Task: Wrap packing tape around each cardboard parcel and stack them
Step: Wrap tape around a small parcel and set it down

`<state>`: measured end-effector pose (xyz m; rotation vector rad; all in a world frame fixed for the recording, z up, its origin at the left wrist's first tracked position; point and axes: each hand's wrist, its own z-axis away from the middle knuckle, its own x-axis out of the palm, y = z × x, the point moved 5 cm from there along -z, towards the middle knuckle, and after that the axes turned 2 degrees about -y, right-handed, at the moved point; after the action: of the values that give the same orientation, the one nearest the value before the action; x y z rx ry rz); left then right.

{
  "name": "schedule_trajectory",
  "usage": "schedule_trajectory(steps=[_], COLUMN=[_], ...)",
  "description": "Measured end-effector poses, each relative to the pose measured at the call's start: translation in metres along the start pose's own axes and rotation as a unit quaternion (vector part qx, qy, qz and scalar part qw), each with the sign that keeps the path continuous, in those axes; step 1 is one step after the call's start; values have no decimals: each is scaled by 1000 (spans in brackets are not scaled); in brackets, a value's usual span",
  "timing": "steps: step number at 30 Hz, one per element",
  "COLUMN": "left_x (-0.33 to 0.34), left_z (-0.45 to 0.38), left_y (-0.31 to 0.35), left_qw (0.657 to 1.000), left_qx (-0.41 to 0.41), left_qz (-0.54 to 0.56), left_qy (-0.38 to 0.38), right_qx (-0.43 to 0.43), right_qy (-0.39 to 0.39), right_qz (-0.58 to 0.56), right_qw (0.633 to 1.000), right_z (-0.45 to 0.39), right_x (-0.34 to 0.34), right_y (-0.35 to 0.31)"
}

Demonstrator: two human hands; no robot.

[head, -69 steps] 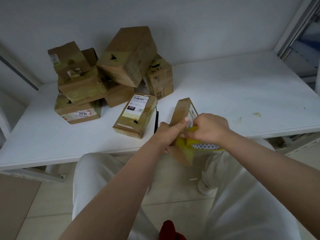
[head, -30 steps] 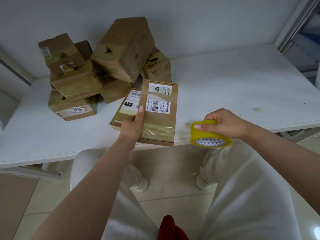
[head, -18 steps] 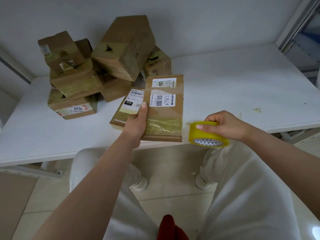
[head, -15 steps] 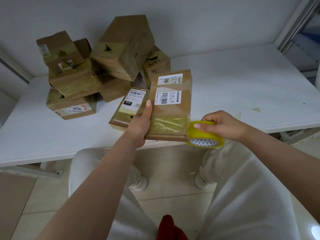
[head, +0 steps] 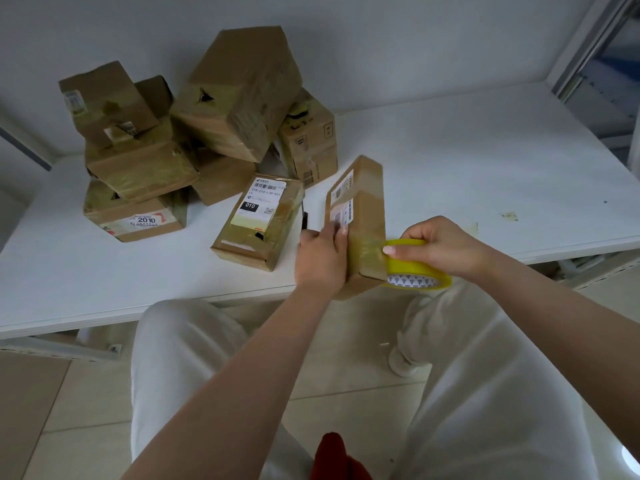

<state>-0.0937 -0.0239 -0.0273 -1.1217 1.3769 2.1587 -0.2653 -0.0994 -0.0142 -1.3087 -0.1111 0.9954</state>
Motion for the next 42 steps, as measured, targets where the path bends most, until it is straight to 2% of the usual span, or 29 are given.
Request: schedule_trajectory(steps=[2, 5, 9, 14, 20, 30, 32, 36, 40, 42], left_x=[4, 5, 10, 6, 0, -8, -11, -16, -25, -30], left_z=[2, 6, 20, 14, 6, -4, -6, -10, -14, -16], left_y=[5, 11, 15, -12, -12, -24, -24, -27, -35, -38], left_qw=[999, 989, 987, 996, 994, 992, 993, 992, 990, 989], left_qx=[8, -43, -35, -64, -95, -115, -104, -101, -101, -111], left_qz=[42, 108, 115, 20, -37, -39, -52, -68, -95, -90], left_qy=[-32, -89, -109, -63, -37, -32, -30, -32, -34, -35], right_qx=[9, 10, 4, 7, 33, 9, 10, 18, 35, 23], right_qy=[2, -13, -41, -151, -185, -126, -100, -43, -45, -61], right_qz=[57, 114, 155, 64, -39, -58, -34, 88, -49, -66], right_qw=[998, 993, 987, 986, 981, 990, 994, 995, 997, 996], right_z=[-6, -12, -15, -11, -4, -5, -5, 1, 8, 5], right_x=[2, 10, 26, 38, 32, 40, 34, 19, 14, 20], right_y=[-1, -5, -20, -25, -14, -25, -28, -17, -1, -2])
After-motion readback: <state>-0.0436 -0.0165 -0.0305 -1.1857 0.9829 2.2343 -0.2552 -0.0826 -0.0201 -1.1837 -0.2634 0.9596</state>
